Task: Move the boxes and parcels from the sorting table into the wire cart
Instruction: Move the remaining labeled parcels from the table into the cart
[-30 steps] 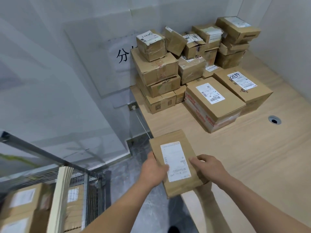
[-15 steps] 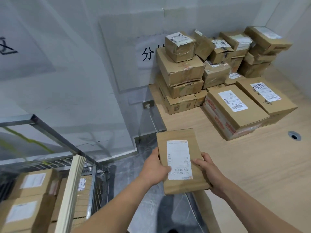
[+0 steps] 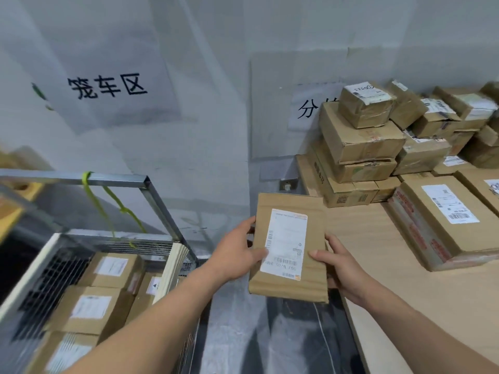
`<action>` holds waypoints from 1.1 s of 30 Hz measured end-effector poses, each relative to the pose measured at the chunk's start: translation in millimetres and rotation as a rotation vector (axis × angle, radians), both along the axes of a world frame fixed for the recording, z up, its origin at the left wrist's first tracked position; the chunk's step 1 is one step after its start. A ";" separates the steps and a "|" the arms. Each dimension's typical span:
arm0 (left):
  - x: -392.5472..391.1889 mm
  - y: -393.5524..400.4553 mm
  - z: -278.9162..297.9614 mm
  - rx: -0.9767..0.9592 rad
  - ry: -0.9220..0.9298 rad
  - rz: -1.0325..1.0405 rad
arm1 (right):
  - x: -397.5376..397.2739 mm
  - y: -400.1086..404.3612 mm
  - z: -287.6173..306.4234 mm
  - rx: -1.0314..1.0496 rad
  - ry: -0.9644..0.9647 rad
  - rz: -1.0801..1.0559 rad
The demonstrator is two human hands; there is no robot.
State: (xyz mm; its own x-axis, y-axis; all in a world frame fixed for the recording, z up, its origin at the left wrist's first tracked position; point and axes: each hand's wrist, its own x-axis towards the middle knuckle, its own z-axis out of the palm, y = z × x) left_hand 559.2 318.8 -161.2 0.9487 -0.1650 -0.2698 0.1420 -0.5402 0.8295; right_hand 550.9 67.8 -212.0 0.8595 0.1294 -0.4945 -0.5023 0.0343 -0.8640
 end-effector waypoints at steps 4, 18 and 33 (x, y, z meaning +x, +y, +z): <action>-8.0 32.4 12.3 0.189 -0.157 0.093 | 16.1 23.1 10.2 0.007 -0.057 0.039; -64.7 127.7 -7.7 0.629 -0.323 0.251 | 26.3 109.5 9.3 -0.053 -0.124 0.320; -57.5 235.8 -32.9 0.735 -0.251 0.258 | 41.6 201.9 15.6 -0.069 -0.158 0.389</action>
